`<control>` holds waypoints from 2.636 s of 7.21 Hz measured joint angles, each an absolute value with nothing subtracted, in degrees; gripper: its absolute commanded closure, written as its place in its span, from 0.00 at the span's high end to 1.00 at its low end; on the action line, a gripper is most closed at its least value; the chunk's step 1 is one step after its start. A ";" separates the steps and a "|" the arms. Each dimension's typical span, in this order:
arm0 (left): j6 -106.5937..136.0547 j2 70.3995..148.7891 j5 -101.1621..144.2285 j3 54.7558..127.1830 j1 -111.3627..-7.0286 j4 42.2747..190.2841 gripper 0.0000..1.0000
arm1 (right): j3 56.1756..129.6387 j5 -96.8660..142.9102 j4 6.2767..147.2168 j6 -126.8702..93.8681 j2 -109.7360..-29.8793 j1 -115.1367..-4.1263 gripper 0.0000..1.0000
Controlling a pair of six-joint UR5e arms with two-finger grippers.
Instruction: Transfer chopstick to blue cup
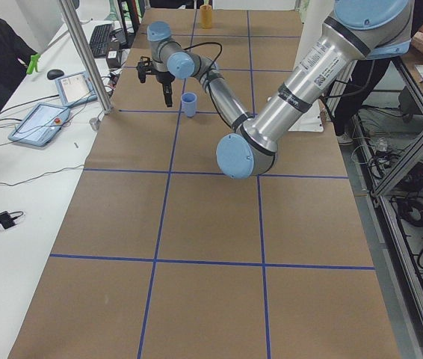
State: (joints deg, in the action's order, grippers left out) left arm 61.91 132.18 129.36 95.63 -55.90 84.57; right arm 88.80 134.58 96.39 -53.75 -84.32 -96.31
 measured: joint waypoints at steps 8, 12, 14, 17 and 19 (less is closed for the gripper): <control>61.79 131.74 129.37 97.01 -56.82 84.27 0.98 | 82.97 135.35 83.17 -69.15 -88.90 -96.33 1.00; 61.01 129.25 129.29 99.60 -56.78 83.55 0.98 | 83.35 137.58 81.53 -69.43 -90.30 -96.31 1.00; 60.08 128.53 129.29 99.73 -56.79 83.50 0.98 | 82.79 138.40 81.40 -69.28 -90.31 -96.26 1.00; 59.78 128.30 129.29 100.06 -56.85 83.50 0.98 | 82.43 139.82 81.39 -68.92 -90.51 -96.11 1.00; 59.77 128.26 129.29 100.26 -57.03 83.51 0.98 | 82.24 141.52 81.43 -68.97 -90.42 -95.97 0.94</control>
State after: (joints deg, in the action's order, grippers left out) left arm 59.77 128.26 129.29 100.26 -57.03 83.51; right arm 82.24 141.52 81.43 -68.97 -90.42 -95.97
